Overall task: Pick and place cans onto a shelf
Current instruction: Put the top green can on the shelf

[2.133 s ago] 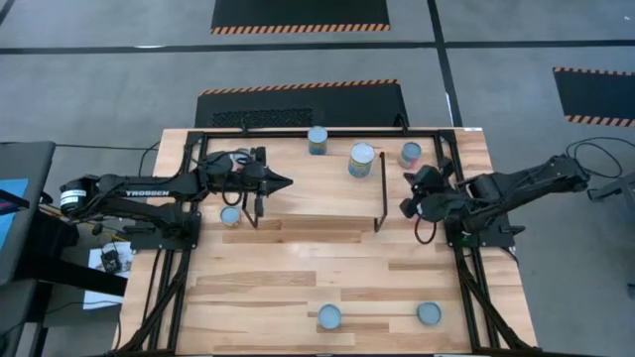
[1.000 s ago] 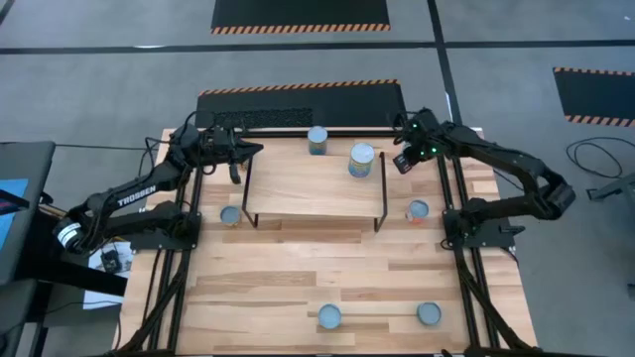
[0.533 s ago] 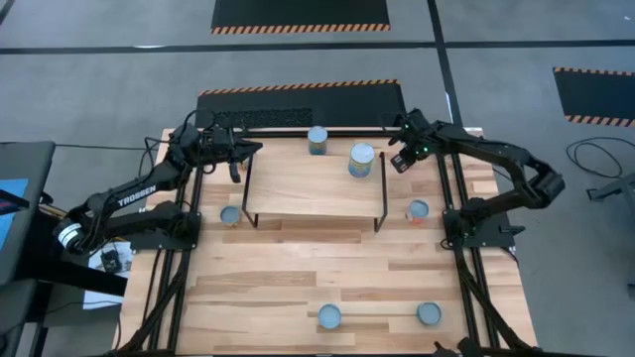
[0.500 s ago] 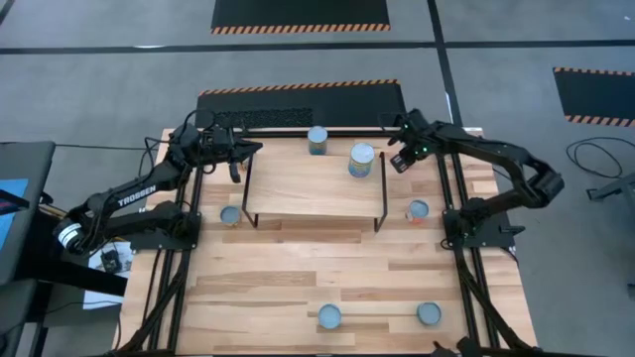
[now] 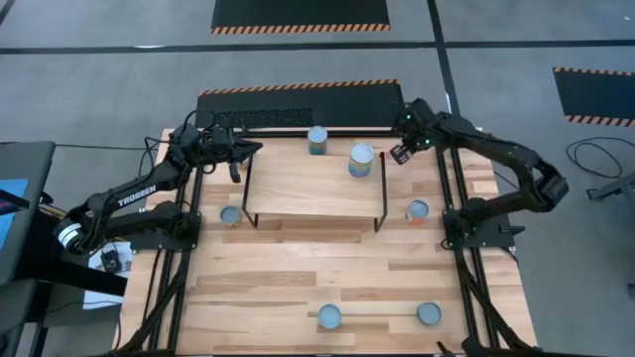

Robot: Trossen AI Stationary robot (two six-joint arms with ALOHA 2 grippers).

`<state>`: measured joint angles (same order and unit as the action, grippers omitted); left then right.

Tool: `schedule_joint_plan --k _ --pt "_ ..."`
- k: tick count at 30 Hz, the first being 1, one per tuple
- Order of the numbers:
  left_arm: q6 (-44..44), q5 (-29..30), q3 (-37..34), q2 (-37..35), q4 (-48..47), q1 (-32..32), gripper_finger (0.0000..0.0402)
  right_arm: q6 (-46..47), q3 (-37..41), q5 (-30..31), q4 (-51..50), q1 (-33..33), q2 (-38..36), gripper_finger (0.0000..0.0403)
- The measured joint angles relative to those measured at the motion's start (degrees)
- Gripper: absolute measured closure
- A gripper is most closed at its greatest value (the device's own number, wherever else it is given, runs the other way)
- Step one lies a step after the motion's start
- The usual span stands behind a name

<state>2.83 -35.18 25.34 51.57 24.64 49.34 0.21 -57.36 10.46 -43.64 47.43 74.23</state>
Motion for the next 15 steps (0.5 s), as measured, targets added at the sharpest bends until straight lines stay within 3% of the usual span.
schedule_joint_plan --k 4,8,15 --pt "0.1 0.0 0.0 0.0 0.0 0.0 0.0401 1.1 -8.8 1.2 -6.4 -2.7 -1.9 0.0393" --pt "0.3 0.0 -0.1 0.0 0.0 0.0 0.0401 2.2 -19.1 6.6 -9.6 -7.3 -2.2 0.0397" --pt "0.5 0.0 -0.1 0.0 0.1 0.0 0.0402 -0.2 -32.4 5.7 -3.0 -14.5 -1.8 0.0393"
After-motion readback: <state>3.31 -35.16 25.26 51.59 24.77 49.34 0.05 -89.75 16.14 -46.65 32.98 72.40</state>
